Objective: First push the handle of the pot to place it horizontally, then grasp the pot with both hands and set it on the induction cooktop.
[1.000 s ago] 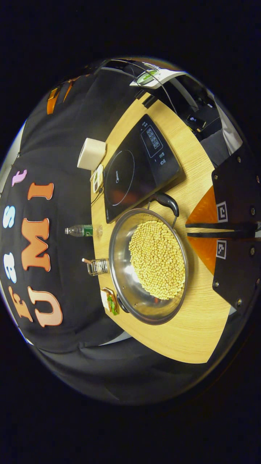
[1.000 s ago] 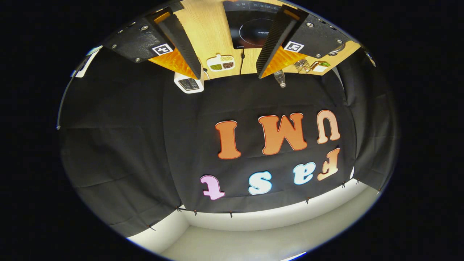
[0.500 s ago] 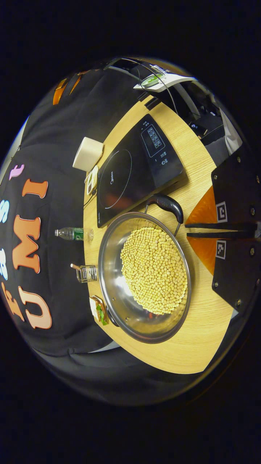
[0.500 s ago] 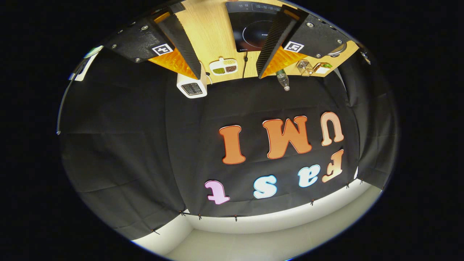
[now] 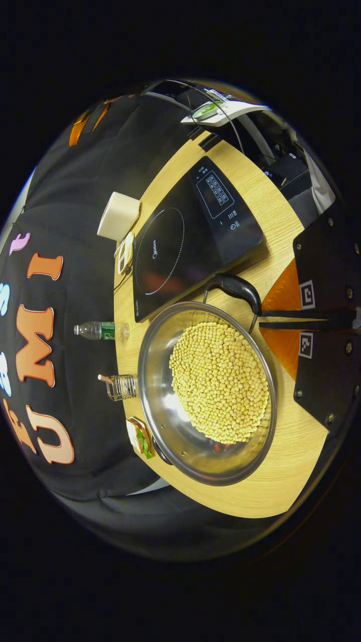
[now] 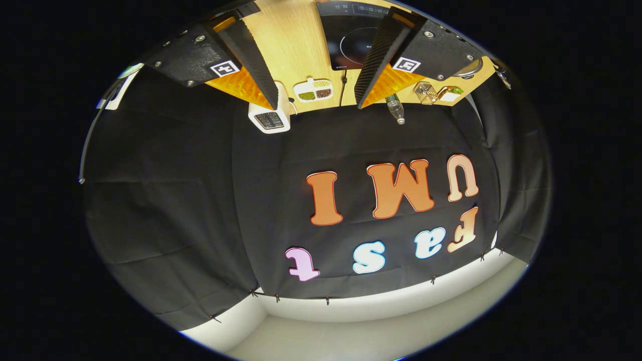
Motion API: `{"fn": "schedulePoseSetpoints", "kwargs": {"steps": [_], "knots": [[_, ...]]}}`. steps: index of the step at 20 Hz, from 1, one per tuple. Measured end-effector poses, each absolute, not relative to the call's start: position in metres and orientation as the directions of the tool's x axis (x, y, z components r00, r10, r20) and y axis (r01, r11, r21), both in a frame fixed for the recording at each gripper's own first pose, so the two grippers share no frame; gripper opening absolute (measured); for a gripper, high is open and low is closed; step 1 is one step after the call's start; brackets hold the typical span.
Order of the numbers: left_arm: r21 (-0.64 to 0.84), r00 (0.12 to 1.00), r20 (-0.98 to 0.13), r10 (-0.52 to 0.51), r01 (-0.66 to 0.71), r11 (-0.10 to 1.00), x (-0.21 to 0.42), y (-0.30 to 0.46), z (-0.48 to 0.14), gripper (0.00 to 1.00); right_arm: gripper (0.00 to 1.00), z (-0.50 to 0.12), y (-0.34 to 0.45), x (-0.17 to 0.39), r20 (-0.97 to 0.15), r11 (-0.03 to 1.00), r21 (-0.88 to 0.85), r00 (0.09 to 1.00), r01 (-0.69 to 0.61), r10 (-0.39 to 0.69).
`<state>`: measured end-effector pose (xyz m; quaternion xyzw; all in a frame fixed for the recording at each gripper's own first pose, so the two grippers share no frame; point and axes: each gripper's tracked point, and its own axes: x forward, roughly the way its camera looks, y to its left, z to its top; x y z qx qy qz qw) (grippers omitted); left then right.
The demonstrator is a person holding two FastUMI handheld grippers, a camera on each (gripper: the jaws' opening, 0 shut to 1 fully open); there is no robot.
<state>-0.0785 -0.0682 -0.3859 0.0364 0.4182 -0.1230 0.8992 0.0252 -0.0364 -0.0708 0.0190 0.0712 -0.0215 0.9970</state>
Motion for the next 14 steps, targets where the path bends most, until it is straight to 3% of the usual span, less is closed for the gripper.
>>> {"fn": "schedulePoseSetpoints", "kwargs": {"steps": [2,3,4,12,13,14], "knots": [[-0.037,0.62,-0.76,-0.195,0.258,0.965,-0.075,-0.071,-0.386,0.02,0.95,-0.073,-0.038,0.025,-0.145,0.998,0.032,0.989,0.046,-0.041],[-0.038,0.62,-0.76,-0.197,0.26,0.965,-0.071,-0.073,-0.386,0.02,1.0,-0.075,-0.038,0.026,-0.147,0.998,0.031,0.988,0.047,-0.042],[-0.038,0.62,-0.759,-0.199,0.263,0.964,-0.068,-0.074,-0.387,0.02,0.95,-0.075,-0.039,0.026,-0.149,0.998,0.03,0.988,0.049,-0.044],[-0.042,0.618,-0.755,-0.219,0.288,0.957,-0.044,-0.089,-0.392,0.02,0.95,-0.077,-0.047,0.03,-0.149,0.997,0.018,0.987,0.07,-0.066],[-0.047,0.617,-0.755,-0.224,0.29,0.956,-0.04,-0.091,-0.392,0.02,1.0,-0.079,-0.049,0.03,-0.149,0.997,0.015,0.986,0.072,-0.069],[-0.053,0.615,-0.754,-0.23,0.292,0.955,-0.036,-0.094,-0.393,0.02,0.95,-0.079,-0.05,0.03,-0.151,0.997,0.014,0.986,0.075,-0.072]]}}
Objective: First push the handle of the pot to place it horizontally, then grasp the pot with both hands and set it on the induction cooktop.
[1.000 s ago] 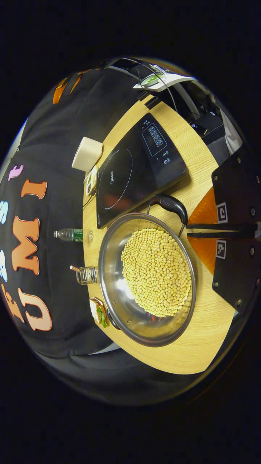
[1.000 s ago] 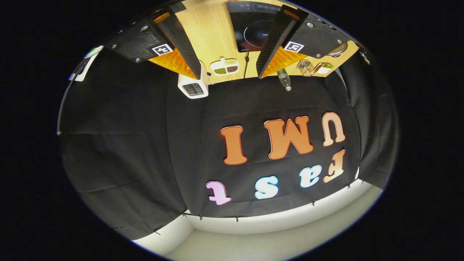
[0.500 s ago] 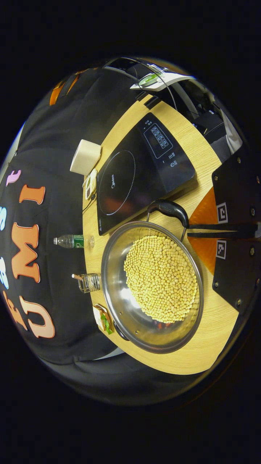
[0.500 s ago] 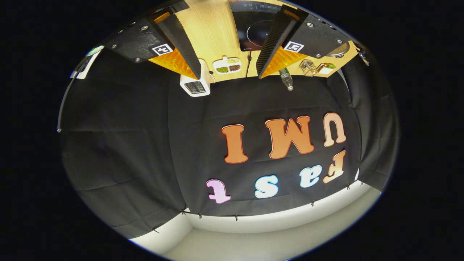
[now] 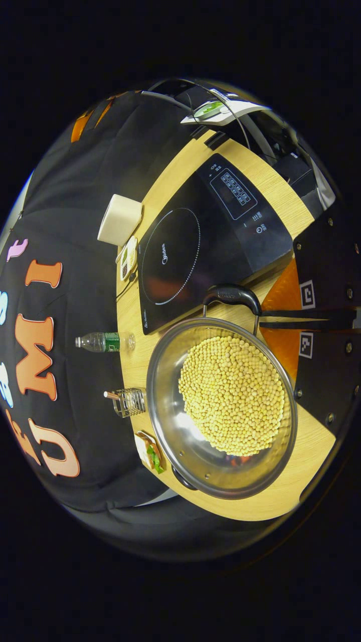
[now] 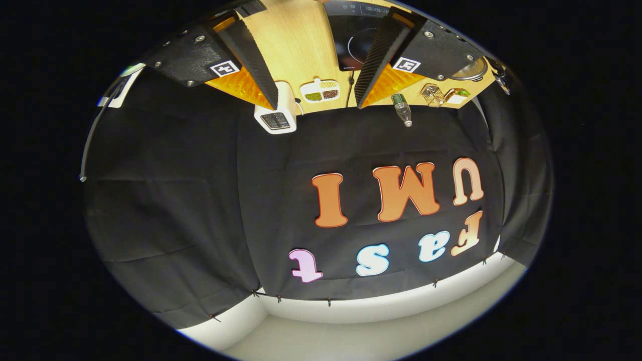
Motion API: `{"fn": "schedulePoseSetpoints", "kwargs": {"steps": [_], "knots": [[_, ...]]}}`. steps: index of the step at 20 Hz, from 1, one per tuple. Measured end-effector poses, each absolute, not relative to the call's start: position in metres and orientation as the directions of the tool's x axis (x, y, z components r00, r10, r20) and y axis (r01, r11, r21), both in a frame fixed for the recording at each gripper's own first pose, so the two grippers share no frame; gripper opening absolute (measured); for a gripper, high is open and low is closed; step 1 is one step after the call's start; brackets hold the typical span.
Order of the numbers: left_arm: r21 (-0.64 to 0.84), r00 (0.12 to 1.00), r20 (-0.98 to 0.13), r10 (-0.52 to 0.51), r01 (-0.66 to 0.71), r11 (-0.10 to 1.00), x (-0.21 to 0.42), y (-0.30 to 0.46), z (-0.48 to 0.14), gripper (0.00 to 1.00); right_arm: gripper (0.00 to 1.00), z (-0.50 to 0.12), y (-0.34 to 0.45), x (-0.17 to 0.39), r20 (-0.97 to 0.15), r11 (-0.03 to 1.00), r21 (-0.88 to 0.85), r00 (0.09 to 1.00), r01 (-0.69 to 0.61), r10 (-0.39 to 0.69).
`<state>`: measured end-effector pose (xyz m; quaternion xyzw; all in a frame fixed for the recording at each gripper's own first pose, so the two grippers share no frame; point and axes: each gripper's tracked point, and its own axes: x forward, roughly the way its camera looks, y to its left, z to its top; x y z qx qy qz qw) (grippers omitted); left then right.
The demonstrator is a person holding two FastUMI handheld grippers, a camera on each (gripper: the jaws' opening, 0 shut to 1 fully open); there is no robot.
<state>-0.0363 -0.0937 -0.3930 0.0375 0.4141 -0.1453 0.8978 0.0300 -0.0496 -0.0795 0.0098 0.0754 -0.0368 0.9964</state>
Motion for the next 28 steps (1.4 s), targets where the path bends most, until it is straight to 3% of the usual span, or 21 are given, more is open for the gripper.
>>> {"fn": "schedulePoseSetpoints", "kwargs": {"steps": [1,3,4,28], "knots": [[-0.059,0.614,-0.754,-0.236,0.294,0.954,-0.033,-0.096,-0.394,0.02,1.0,-0.081,-0.05,0.031,-0.153,0.997,0.013,0.985,0.077,-0.074],[-0.072,0.61,-0.752,-0.249,0.299,0.951,-0.024,-0.102,-0.395,0.01,1.0,-0.083,-0.052,0.034,-0.159,0.997,0.01,0.984,0.082,-0.079],[-0.077,0.611,-0.749,-0.256,0.303,0.95,-0.019,-0.105,-0.395,0.01,0.95,-0.085,-0.052,0.035,-0.162,0.996,0.008,0.983,0.085,-0.083],[-0.136,0.645,-0.685,-0.339,0.344,0.929,0.06,-0.135,-0.392,0.01,0.95,-0.111,-0.045,0.054,-0.212,0.994,0.0,0.971,0.114,-0.111]]}}
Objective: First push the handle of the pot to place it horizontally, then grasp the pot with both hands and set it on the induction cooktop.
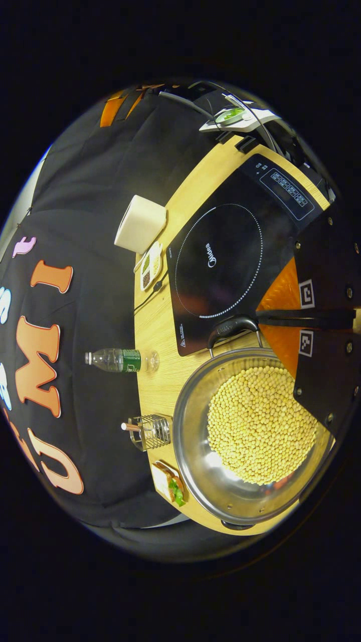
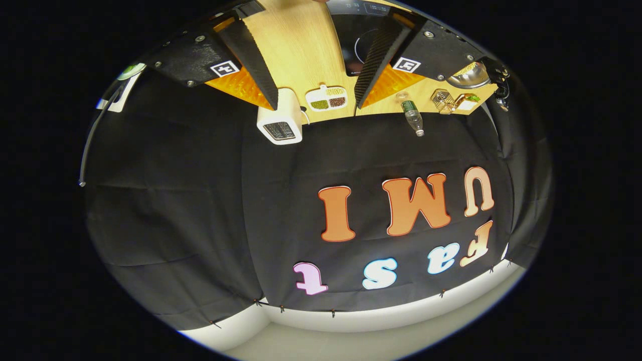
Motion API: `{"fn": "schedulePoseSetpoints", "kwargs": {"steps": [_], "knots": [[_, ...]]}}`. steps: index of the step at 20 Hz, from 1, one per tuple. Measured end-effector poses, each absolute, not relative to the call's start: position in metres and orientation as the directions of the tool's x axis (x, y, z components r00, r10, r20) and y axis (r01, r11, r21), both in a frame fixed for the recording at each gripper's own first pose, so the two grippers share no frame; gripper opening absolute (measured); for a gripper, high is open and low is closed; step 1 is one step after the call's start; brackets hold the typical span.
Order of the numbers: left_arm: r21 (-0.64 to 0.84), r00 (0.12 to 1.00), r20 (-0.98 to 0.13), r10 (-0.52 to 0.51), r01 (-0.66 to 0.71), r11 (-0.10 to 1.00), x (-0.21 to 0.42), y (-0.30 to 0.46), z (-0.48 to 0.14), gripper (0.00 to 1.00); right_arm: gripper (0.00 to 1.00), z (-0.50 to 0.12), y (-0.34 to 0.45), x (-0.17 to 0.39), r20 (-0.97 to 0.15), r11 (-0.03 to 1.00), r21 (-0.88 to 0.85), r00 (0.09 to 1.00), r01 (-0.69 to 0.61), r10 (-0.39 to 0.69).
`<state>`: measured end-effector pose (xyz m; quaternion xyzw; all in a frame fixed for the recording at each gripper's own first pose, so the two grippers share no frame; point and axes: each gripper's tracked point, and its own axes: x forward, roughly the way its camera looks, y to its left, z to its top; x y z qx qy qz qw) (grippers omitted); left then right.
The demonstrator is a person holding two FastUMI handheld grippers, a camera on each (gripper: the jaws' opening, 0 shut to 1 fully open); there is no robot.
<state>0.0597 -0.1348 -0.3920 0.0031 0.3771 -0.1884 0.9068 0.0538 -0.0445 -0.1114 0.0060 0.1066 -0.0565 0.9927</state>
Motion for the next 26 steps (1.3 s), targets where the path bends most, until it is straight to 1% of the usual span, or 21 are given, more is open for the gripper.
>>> {"fn": "schedulePoseSetpoints", "kwargs": {"steps": [2,3,4,5,7,11,14,15,16,17,18,21,22,23,24,26], "knots": [[-0.084,0.69,-0.651,-0.316,0.349,0.934,0.069,-0.127,-0.377,0.01,0.95,-0.113,-0.035,0.054,-0.214,0.994,-0.002,0.971,0.106,-0.104],[-0.069,0.708,-0.634,-0.313,0.351,0.934,0.071,-0.123,-0.369,0.03,0.95,-0.114,-0.03,0.054,-0.216,0.995,-0.002,0.971,0.101,-0.099],[-0.069,0.721,-0.616,-0.317,0.352,0.934,0.071,-0.12,-0.36,0.01,0.95,-0.116,-0.023,0.054,-0.219,0.995,-0.002,0.971,0.096,-0.094],[-0.071,0.735,-0.599,-0.316,0.345,0.936,0.07,-0.115,-0.352,0.01,0.95,-0.119,-0.015,0.054,-0.222,0.996,0.0,0.971,0.088,-0.086],[-0.064,0.773,-0.564,-0.289,0.308,0.949,0.072,-0.092,-0.334,0.01,0.95,-0.126,0.004,0.053,-0.231,0.998,0.009,0.971,0.07,-0.066],[-0.028,0.84,-0.505,-0.199,0.215,0.976,0.072,-0.028,-0.306,0.02,0.95,-0.146,0.049,0.053,-0.255,1.0,0.019,0.967,0.013,-0.008],[-0.035,0.865,-0.481,-0.144,0.145,0.989,0.07,0.018,-0.294,0.01,0.95,-0.161,0.089,0.053,-0.276,0.998,0.051,0.96,-0.039,0.052],[-0.033,0.873,-0.471,-0.123,0.122,0.992,0.07,0.032,-0.29,0.04,0.95,-0.166,0.102,0.053,-0.282,0.997,0.052,0.957,-0.053,0.065],[-0.028,0.881,-0.461,-0.104,0.103,0.994,0.071,0.047,-0.286,0.01,0.95,-0.17,0.114,0.055,-0.287,0.997,0.049,0.955,-0.064,0.076],[-0.017,0.889,-0.451,-0.082,0.084,0.996,0.069,0.061,-0.283,0.03,0.95,-0.175,0.126,0.057,-0.291,0.996,0.048,0.953,-0.074,0.085],[-0.01,0.895,-0.442,-0.064,0.066,0.998,0.069,0.074,-0.281,0.02,0.95,-0.18,0.139,0.057,-0.295,0.995,0.05,0.951,-0.085,0.096],[-0.012,0.899,-0.438,-0.022,0.018,1.0,0.065,0.108,-0.284,0.03,0.95,-0.204,0.183,0.058,-0.329,0.988,0.079,0.932,-0.131,0.15],[-0.02,0.899,-0.438,-0.013,0.005,1.0,0.065,0.118,-0.286,0.12,0.95,-0.212,0.195,0.06,-0.341,0.986,0.083,0.926,-0.143,0.163],[-0.029,0.899,-0.439,-0.003,-0.011,1.0,0.064,0.128,-0.29,0.12,0.95,-0.222,0.206,0.062,-0.352,0.985,0.078,0.92,-0.151,0.169],[-0.036,0.899,-0.438,0.011,-0.029,0.999,0.064,0.139,-0.292,0.21,0.95,-0.231,0.217,0.063,-0.36,0.985,0.07,0.917,-0.156,0.171],[-0.048,0.9,-0.434,0.03,-0.056,0.997,0.066,0.158,-0.3,0.32,0.95,-0.249,0.234,0.069,-0.372,0.987,0.044,0.914,-0.157,0.163]]}}
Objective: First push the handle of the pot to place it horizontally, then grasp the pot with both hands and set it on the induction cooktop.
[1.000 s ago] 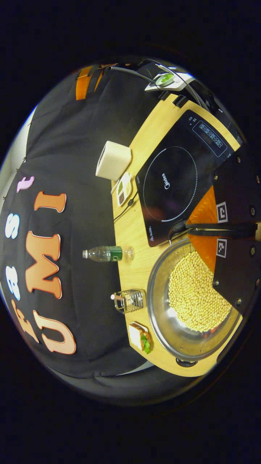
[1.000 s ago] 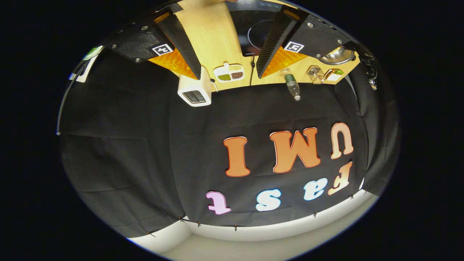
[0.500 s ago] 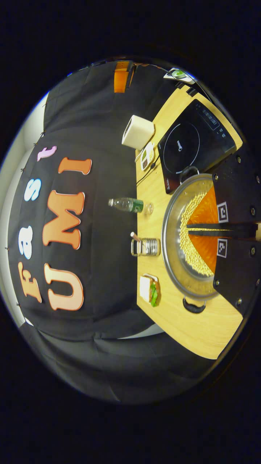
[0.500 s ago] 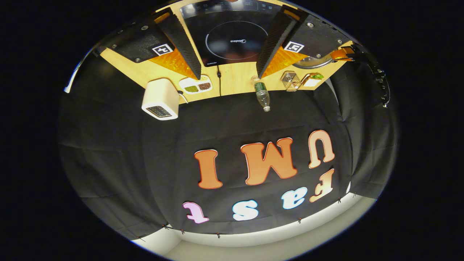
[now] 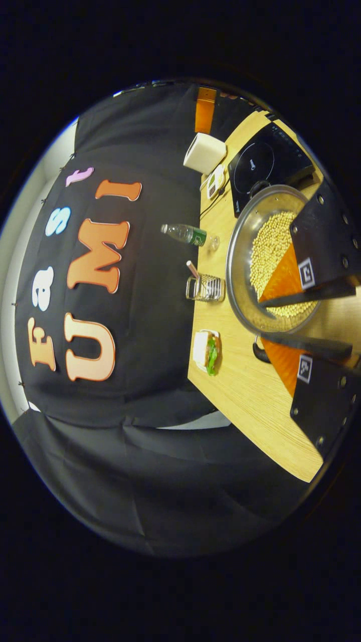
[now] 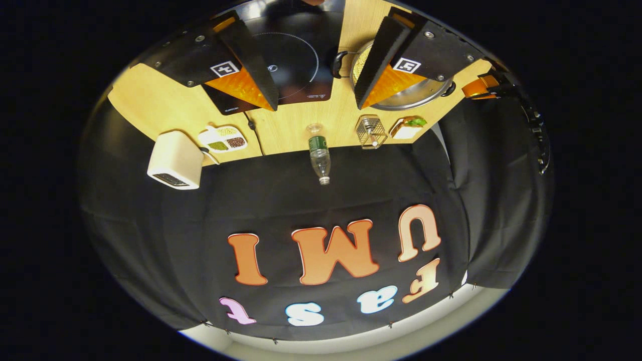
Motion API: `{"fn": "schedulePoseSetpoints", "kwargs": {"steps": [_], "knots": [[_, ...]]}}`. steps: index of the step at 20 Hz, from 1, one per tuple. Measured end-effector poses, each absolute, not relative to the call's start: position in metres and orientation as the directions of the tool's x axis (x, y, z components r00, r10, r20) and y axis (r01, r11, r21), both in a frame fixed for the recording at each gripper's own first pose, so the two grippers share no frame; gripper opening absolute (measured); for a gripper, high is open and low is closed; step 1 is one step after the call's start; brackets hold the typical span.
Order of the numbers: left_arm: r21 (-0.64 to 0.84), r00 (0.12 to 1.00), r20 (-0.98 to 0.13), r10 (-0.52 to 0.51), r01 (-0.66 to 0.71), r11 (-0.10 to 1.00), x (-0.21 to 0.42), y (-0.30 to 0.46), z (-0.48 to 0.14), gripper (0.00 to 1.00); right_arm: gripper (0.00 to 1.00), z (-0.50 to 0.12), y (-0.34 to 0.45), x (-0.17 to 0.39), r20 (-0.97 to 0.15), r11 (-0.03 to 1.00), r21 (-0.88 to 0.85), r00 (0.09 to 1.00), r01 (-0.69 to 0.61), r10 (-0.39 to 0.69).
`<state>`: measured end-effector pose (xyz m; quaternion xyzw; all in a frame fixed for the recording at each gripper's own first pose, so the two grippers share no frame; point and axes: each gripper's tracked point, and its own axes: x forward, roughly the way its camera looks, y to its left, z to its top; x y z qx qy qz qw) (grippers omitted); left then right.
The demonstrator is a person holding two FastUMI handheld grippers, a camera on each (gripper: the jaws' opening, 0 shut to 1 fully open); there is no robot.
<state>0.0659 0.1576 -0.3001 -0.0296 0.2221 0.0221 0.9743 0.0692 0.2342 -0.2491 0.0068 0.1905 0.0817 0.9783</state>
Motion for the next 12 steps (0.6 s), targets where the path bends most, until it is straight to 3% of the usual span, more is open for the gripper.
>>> {"fn": "schedulePoseSetpoints", "kwargs": {"steps": [2,5,6,7,12], "knots": [[-0.062,0.9,-0.435,0.034,-0.068,0.996,0.069,0.167,-0.309,0.62,0.96,-0.27,0.249,0.076,-0.389,0.987,0.014,0.908,-0.16,0.153],[-0.077,0.908,-0.419,-0.004,-0.031,0.997,0.074,0.168,-0.315,0.62,0.96,-0.301,0.268,0.083,-0.438,0.985,-0.015,0.886,-0.174,0.15],[-0.066,0.907,-0.42,-0.014,-0.016,0.998,0.077,0.167,-0.317,0.57,0.96,-0.312,0.273,0.084,-0.458,0.984,-0.019,0.877,-0.175,0.147],[-0.05,0.904,-0.428,-0.022,0.0,0.999,0.079,0.166,-0.322,0.62,0.96,-0.321,0.276,0.086,-0.476,0.985,-0.02,0.868,-0.173,0.143],[-0.028,0.873,-0.488,-0.022,0.01,1.0,0.092,0.175,-0.349,0.62,0.96,-0.353,0.28,0.086,-0.54,0.986,-0.066,0.837,-0.151,0.092]]}}
